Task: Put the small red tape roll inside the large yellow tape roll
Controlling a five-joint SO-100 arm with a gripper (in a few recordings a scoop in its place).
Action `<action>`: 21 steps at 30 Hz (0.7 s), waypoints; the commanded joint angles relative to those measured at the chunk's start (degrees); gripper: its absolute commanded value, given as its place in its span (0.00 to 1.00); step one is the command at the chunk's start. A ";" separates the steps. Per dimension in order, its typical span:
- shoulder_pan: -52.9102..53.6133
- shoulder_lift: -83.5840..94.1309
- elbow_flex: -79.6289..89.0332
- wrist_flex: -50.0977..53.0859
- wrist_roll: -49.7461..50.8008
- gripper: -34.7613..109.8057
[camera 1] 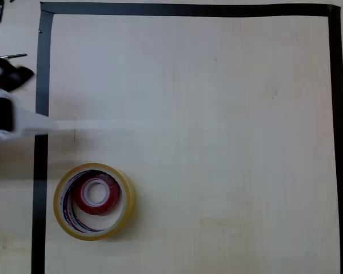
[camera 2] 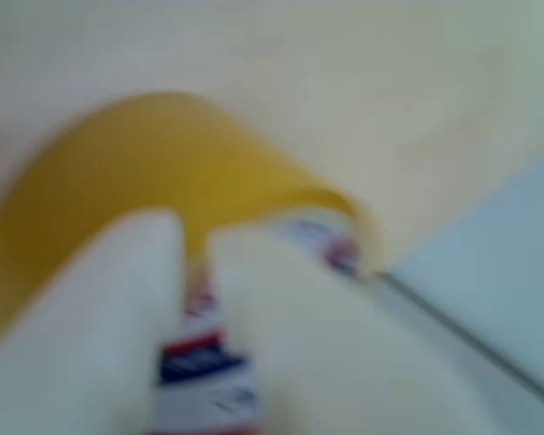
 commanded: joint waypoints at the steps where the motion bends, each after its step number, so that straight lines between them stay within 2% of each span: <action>1: 0.70 -1.67 8.35 -11.43 0.79 0.24; 4: 1.93 2.20 12.66 -13.97 0.79 0.24; 7: 3.52 21.80 18.81 -5.10 0.53 0.24; 15: 8.00 22.06 14.59 10.81 0.35 0.24; 21: 7.12 22.06 14.59 10.81 0.35 0.25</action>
